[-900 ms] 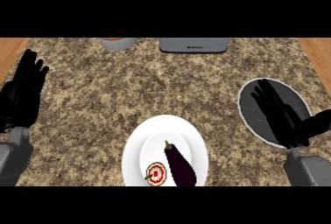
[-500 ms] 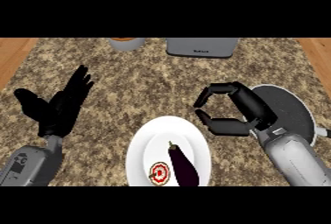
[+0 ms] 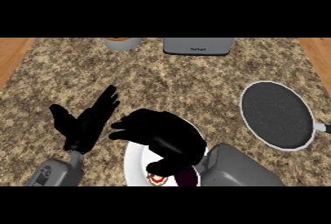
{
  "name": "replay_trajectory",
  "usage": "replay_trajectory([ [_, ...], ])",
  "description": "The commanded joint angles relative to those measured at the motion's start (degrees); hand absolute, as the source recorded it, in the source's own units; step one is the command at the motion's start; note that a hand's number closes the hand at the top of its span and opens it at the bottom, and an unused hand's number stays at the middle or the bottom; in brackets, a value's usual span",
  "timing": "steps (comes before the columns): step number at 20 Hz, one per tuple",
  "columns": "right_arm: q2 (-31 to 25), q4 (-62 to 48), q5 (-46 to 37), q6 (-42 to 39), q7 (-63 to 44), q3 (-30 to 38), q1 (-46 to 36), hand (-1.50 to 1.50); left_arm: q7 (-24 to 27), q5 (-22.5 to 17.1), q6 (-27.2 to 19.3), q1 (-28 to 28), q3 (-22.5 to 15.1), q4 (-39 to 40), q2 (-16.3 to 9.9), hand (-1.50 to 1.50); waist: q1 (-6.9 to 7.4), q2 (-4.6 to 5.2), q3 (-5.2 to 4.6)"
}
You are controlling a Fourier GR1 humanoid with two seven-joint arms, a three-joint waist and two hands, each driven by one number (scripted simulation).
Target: Pick the cupcake from the plate and place it in the pan
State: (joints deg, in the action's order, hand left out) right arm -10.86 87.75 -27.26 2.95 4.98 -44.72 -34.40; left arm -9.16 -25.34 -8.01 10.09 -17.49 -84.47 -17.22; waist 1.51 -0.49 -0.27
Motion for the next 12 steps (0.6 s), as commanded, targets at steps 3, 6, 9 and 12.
replay_trajectory([
  [3,0.50,-3.52,-15.09,-11.51,-17.69,-12.85,-7.86,-1.50,-0.40,0.02,0.66,-0.99,-0.58,-1.55,-0.27,0.00,-0.67,-1.01,-0.14],
  [6,0.93,-4.67,-20.19,-21.10,-25.09,-18.32,-12.25,-1.50,0.26,-0.11,0.90,-1.91,-0.47,0.44,0.13,0.00,-1.21,-1.15,-0.27],
  [9,8.11,-5.67,-21.73,-30.37,-36.46,-22.49,-12.45,-1.50,0.41,-0.06,0.41,-1.96,-0.18,-0.50,0.39,0.00,-1.58,-0.99,-0.09],
  [12,10.60,-4.83,-19.67,-40.28,-44.54,-25.21,-12.20,-1.50,1.17,0.56,0.24,-2.98,-0.77,-1.76,0.77,0.00,-1.17,-0.65,0.04],
])
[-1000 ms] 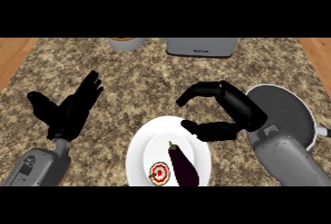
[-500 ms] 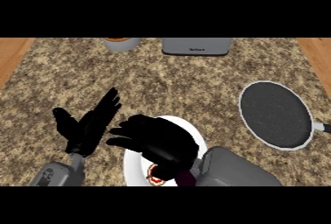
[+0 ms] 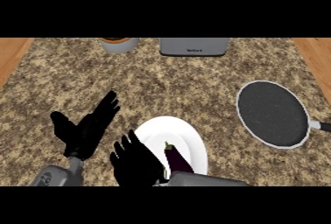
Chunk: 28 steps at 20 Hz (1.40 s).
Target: Pick the cupcake from the plate and place it in the pan
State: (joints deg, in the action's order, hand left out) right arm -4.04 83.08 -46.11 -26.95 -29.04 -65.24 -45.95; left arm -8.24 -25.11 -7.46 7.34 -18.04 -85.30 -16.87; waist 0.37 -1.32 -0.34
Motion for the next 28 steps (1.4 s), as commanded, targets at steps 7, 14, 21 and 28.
replay_trajectory([
  [7,3.98,3.69,6.69,-23.61,-28.14,-10.39,5.68,-1.50,0.23,-0.15,1.94,-0.09,1.20,-0.33,-1.18,0.00,0.86,0.60,0.18],
  [14,3.98,5.00,8.92,-21.32,-35.82,-12.84,8.69,-1.50,-0.75,0.34,1.34,-0.15,0.97,-1.52,0.28,0.00,1.08,0.85,0.27],
  [21,3.98,0.93,4.27,-19.75,-36.14,-15.25,6.59,-1.50,-0.32,2.36,0.47,0.03,-0.68,-0.53,2.80,0.00,0.83,1.06,0.29],
  [28,3.99,2.25,1.77,-21.50,-36.11,-13.90,7.57,-1.50,-1.35,2.18,1.88,-1.59,1.34,-2.84,1.12,0.00,0.65,1.14,0.31],
])
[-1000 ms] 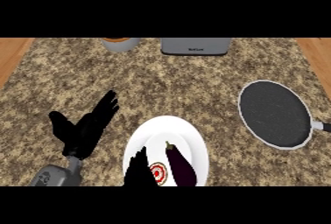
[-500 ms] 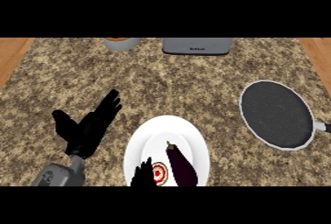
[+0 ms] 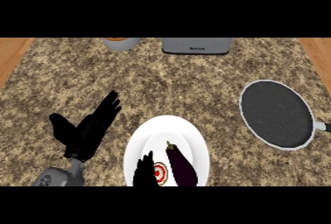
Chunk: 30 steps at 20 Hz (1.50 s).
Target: Pick the cupcake from the plate and place it in the pan
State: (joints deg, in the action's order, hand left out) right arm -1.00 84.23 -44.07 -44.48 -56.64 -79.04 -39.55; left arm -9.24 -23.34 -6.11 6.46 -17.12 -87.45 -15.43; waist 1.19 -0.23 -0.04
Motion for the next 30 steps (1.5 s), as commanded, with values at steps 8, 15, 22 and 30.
replay_trajectory([
  [8,0.97,-3.15,-4.57,-3.19,-3.91,1.33,0.38,-1.50,-2.51,1.43,0.31,0.46,2.72,-1.21,-0.33,0.00,-0.58,0.15,0.04],
  [15,0.99,-10.14,-10.54,3.47,10.39,-0.59,-5.16,1.50,-0.32,1.40,3.94,-0.59,3.75,0.53,0.80,0.00,-0.32,0.30,0.04],
  [22,-8.75,3.45,-10.75,16.46,6.87,1.31,9.64,1.50,-0.59,2.79,0.25,-1.95,3.78,-1.23,2.85,0.00,-3.11,0.01,0.23],
  [30,-29.32,26.67,-9.94,36.62,10.18,6.97,25.99,1.50,0.14,2.09,1.15,-4.29,4.93,-2.18,1.65,0.00,-5.34,-0.57,0.28],
])
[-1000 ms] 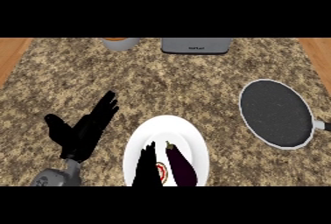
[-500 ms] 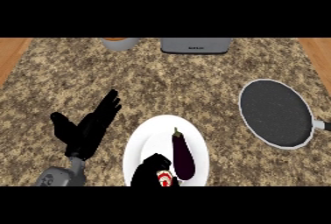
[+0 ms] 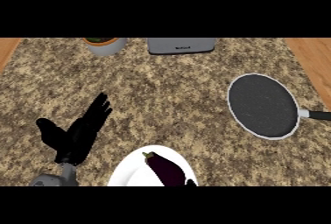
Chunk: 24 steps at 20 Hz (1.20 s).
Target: Pick the cupcake from the plate and place it in the pan
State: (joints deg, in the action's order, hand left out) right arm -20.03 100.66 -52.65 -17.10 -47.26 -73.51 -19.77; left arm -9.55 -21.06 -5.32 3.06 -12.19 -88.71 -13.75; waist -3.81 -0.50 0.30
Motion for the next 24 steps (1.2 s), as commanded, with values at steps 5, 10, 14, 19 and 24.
replay_trajectory([
  [5,-20.60,19.87,-11.62,26.16,1.92,4.19,9.49,1.50,0.62,0.55,-0.32,-1.50,-0.13,0.23,0.45,0.00,-0.33,-0.40,-0.03],
  [10,-27.36,32.33,-9.21,39.68,3.29,9.99,16.85,1.50,1.58,1.24,0.16,-2.47,-1.59,-0.39,1.34,0.00,0.44,0.02,-0.02],
  [14,-31.19,38.67,-3.59,49.54,5.10,13.04,22.58,1.50,1.83,1.49,1.13,-1.91,-1.94,-0.36,1.21,0.00,1.76,0.49,-0.01],
  [19,-36.71,36.90,6.15,60.33,9.30,16.23,25.76,1.50,1.22,1.33,1.32,-0.77,-1.04,-0.15,0.79,0.00,3.87,1.16,-0.01],
  [24,-42.68,25.37,16.81,71.22,18.90,21.62,24.78,1.50,2.06,3.72,0.54,0.13,-3.87,0.86,3.45,0.00,4.57,1.09,-0.04],
])
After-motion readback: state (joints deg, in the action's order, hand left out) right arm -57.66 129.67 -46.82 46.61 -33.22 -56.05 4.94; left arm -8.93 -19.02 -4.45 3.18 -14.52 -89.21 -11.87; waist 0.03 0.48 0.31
